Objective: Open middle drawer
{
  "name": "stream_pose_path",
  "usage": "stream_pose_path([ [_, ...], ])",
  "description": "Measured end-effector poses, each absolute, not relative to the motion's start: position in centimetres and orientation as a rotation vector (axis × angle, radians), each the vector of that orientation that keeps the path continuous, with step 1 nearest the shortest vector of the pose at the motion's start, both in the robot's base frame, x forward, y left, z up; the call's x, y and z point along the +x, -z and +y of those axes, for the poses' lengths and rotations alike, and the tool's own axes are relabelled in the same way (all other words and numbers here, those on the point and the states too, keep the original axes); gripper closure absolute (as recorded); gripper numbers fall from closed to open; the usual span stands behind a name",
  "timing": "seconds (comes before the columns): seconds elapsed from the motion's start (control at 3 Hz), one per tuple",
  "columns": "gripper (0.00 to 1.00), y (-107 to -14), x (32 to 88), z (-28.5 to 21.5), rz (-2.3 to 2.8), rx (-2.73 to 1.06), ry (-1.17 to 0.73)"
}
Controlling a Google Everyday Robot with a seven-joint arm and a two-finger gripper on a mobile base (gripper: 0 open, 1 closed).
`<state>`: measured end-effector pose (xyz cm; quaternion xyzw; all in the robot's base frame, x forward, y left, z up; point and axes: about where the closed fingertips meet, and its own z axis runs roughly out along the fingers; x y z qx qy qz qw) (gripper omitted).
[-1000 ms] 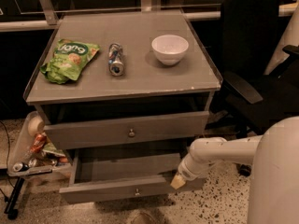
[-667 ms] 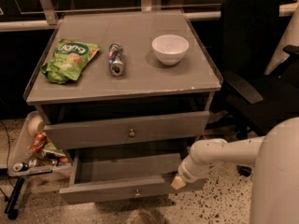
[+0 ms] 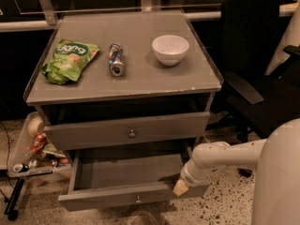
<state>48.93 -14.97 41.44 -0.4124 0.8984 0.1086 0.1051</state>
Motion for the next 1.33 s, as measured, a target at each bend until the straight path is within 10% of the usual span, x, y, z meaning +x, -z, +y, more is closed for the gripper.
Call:
stream_pose_path([
  [1.33,1.0,-41.4,46.7,-15.7,2.681,-1.186,-0.316],
])
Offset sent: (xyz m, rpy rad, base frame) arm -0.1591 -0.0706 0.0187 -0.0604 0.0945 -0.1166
